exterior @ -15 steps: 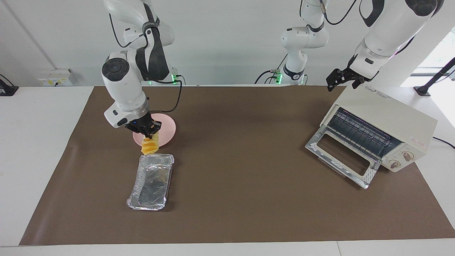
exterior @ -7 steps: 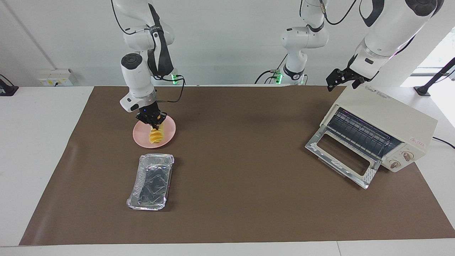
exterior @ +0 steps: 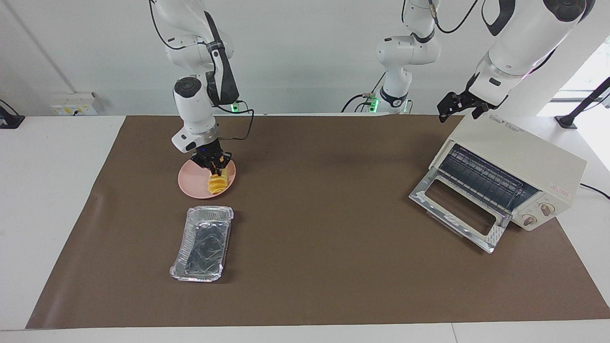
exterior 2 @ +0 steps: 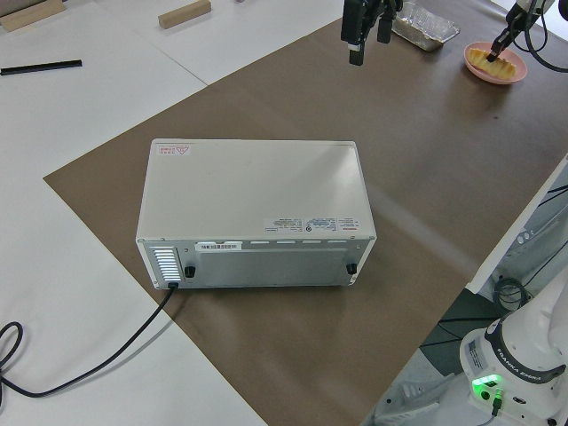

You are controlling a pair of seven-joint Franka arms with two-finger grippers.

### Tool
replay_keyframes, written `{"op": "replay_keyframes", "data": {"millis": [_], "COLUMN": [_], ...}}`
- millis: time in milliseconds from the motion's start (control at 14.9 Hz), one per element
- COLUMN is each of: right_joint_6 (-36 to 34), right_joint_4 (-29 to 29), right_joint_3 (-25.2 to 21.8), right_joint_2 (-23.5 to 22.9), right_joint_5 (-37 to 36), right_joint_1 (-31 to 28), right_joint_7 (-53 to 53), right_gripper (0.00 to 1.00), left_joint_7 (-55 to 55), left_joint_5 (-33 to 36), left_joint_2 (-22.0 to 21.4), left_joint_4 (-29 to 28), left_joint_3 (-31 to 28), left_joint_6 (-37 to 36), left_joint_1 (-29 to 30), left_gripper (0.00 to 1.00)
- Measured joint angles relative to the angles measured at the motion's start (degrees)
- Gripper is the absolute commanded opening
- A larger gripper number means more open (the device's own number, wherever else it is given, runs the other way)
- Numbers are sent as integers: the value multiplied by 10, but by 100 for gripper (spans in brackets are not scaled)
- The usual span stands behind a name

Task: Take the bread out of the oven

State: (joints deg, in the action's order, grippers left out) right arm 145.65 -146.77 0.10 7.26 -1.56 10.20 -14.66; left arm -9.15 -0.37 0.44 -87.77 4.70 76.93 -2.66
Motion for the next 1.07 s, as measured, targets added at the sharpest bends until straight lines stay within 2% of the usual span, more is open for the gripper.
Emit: {"op": "replay_keyframes", "data": {"millis": [134, 268, 469, 669, 1071], "right_joint_6": [-4, -45, -168, -289, -524], "right_joint_4": [7, 37, 150, 282, 452], "right_joint_3": [0, 0, -4, -7, -11], "right_joint_2": [0, 1, 4, 0, -13], "right_joint_5": [0, 0, 0, 22, 38], "right_joint_1": [0, 0, -7, -47, -84], "right_joint_7": [0, 0, 34, 98, 204], "right_gripper": [100, 100, 100, 100, 100], "left_joint_7": [0, 0, 0, 0, 0], "left_joint_5": [0, 0, 0, 0, 0], "left_joint_2": [0, 0, 0, 0, 0], "left_joint_4": [0, 0, 0, 0, 0], "left_joint_3": [0, 0, 0, 0, 0], "left_joint_6": [0, 0, 0, 0, 0], "left_joint_1": [0, 0, 0, 0, 0], "left_gripper": [100, 100, 100, 100, 100]}}
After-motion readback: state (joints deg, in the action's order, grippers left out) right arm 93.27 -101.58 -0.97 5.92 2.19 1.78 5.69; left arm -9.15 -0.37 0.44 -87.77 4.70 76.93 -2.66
